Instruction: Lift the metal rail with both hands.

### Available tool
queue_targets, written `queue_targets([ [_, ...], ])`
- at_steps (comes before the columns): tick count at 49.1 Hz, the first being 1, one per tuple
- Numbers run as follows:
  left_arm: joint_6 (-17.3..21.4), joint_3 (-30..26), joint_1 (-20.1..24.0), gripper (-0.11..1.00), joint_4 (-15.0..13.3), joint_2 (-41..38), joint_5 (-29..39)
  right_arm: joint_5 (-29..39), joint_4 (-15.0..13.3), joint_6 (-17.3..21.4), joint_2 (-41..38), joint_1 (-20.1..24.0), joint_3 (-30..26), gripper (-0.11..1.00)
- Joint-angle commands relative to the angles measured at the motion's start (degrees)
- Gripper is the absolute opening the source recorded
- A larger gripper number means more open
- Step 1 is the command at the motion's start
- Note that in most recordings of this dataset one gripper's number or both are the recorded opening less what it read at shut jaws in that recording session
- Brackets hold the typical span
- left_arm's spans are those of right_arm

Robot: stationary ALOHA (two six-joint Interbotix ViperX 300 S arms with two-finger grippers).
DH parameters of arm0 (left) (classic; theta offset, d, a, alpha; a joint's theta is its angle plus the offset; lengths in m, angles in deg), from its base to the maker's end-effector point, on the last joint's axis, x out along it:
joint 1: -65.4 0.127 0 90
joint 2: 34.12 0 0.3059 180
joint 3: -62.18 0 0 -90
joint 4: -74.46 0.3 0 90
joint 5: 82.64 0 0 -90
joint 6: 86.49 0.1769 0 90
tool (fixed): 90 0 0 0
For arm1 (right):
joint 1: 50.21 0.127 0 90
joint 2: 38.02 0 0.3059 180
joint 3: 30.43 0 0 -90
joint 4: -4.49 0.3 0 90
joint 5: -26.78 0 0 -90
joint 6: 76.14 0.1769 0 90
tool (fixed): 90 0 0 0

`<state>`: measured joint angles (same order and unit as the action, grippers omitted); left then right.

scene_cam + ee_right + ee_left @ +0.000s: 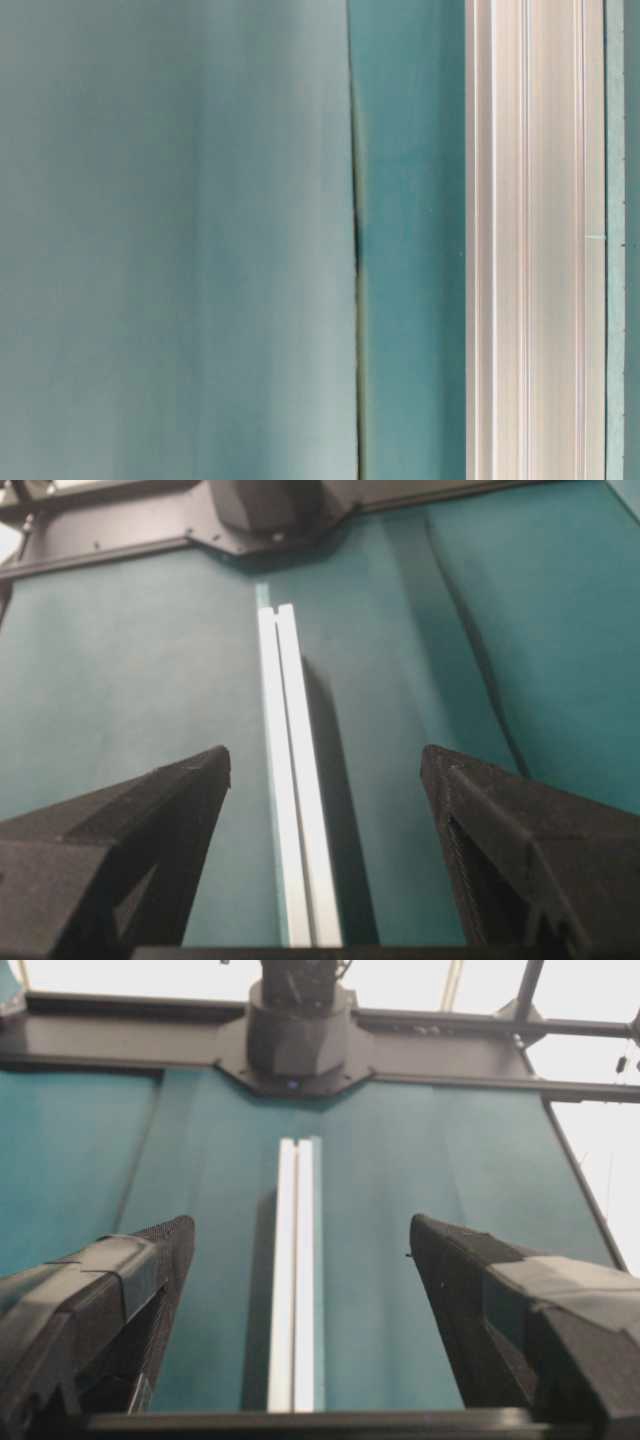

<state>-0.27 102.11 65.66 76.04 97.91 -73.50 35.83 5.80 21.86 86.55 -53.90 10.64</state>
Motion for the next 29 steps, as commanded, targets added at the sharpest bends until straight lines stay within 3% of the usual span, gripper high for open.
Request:
queue_targets([
  [1, -0.18, -0.79, 0.09, 0.95, 0.09, -0.09, -0.53, -0.53, 0.00, 0.09, -0.26, -0.09, -0.26, 0.84],
  [29, -0.79, -0.18, 0.09, 0.95, 0.09, -0.18, -0.53, -0.88, -0.09, 0.09, -0.26, -0.09, -0.18, 0.84],
])
